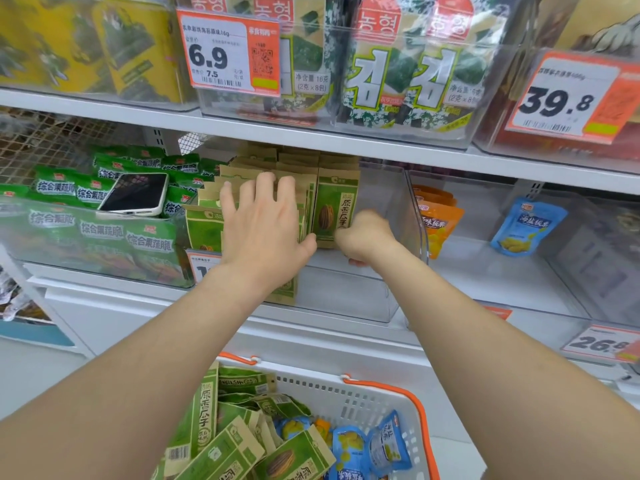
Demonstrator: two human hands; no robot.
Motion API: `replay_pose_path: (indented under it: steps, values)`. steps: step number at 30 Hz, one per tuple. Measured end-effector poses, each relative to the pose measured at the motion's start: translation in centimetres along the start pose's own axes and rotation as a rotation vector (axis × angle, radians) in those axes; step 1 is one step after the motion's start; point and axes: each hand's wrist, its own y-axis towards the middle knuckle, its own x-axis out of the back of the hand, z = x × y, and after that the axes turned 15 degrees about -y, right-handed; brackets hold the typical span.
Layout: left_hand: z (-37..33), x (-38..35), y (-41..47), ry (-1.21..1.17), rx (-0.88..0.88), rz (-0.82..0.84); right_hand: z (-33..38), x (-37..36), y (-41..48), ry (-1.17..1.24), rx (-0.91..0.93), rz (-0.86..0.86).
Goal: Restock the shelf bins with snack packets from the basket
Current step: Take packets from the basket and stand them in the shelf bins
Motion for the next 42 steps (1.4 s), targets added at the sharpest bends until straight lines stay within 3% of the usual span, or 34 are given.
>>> replay_pose_path:
  steps: [4, 9, 12, 15, 18, 25, 28, 31, 36, 42]
  values:
    - [0.2, 1.1, -0.9, -0.076, -0.056, -0.007, 0.4, 0.8, -4.1, -0.126, 0.167, -0.243]
    - [0.4, 2.4, -3.0, -0.220, -0.336, -0.098, 0.2, 1.8, -10.0, -0.269, 0.442, -0.418]
    - [0.2, 3.0, -4.9, -0.227, -0.423, -0.121, -0.3, 2.1, -13.2, -0.358, 0.529, -0.323]
    - [0.2, 2.2, -8.0, -0.203, -0.330, -0.074, -1.5, 1.0, -15.4, -0.600, 0.631, 0.043]
    - [0.6, 0.2, -11.1, -0.044, -0.288, 0.158, -2.8, -1.8, -17.7, -0.764, 0.689, 0.313]
    - [2.0, -3.9, -16.3, 0.229, -0.112, 1.025, -4.0, -7.1, -22.1, -1.033, 0.755, 0.584]
    - [3.3, -6.0, -18.6, 0.206, -0.069, 1.266, -4.4, -8.4, -21.9, -1.051, 0.734, 0.631]
    - [3.3, -8.5, -21.2, 0.220, -0.110, 1.394, -4.7, -9.0, -21.2, -1.075, 0.686, 0.650]
    - [2.8, -12.3, -25.1, 0.466, -0.324, 1.323, -5.2, -9.3, -19.7, -1.074, 0.674, 0.657]
    - [2.6, -15.3, -26.3, 0.424, -0.328, 1.434, -5.2, -10.0, -18.7, -1.068, 0.696, 0.651]
